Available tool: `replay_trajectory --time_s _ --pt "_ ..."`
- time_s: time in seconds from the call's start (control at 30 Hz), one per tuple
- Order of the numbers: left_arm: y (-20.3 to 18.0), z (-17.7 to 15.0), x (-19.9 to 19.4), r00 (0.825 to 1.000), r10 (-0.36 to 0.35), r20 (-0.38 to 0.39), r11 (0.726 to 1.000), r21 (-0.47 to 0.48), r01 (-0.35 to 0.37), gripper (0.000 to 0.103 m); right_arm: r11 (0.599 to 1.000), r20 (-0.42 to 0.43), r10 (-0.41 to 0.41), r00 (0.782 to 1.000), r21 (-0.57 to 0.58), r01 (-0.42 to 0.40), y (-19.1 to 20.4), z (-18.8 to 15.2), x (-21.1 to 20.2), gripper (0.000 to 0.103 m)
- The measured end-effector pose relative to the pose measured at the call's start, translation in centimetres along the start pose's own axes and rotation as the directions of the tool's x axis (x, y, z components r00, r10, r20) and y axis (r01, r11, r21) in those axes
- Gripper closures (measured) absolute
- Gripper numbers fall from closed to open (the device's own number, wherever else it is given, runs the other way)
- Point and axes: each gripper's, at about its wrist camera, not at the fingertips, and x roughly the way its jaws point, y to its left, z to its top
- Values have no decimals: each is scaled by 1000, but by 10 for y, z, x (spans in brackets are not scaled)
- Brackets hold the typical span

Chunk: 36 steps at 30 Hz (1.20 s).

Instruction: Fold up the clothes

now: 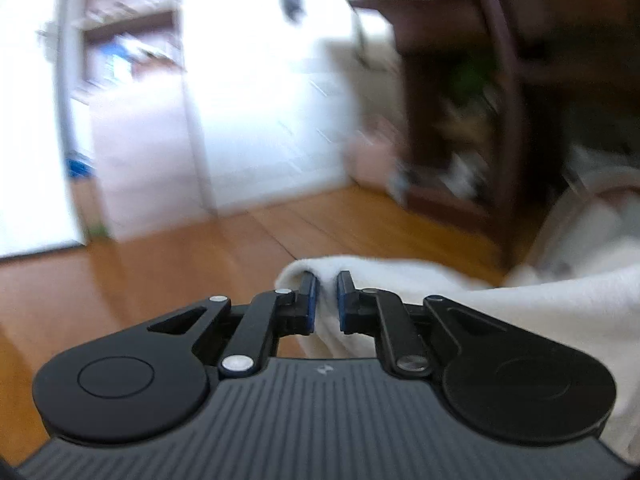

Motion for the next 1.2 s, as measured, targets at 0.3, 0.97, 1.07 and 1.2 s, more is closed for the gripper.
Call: replay_trajectory --time_s 0.3,0.97,1.07,1.2 --pt "133 29 -140 983 150 107 983 -122 -136 103 973 76 229 971 -32 -227 104 42 -17 97" --pt "216 -189 -107 835 -237 -497 916 -400 22 98 934 -359 182 915 -227 -274 208 -64 -65 34" --pt "221 -211 -97 802 -282 -526 899 -436 30 95 969 -404 123 906 -149 -199 186 -92 -57 34" --pt "236 -217 -100 784 -450 -428 762 -641 87 60 983 -367 166 915 141 -121 150 -76 -39 33"
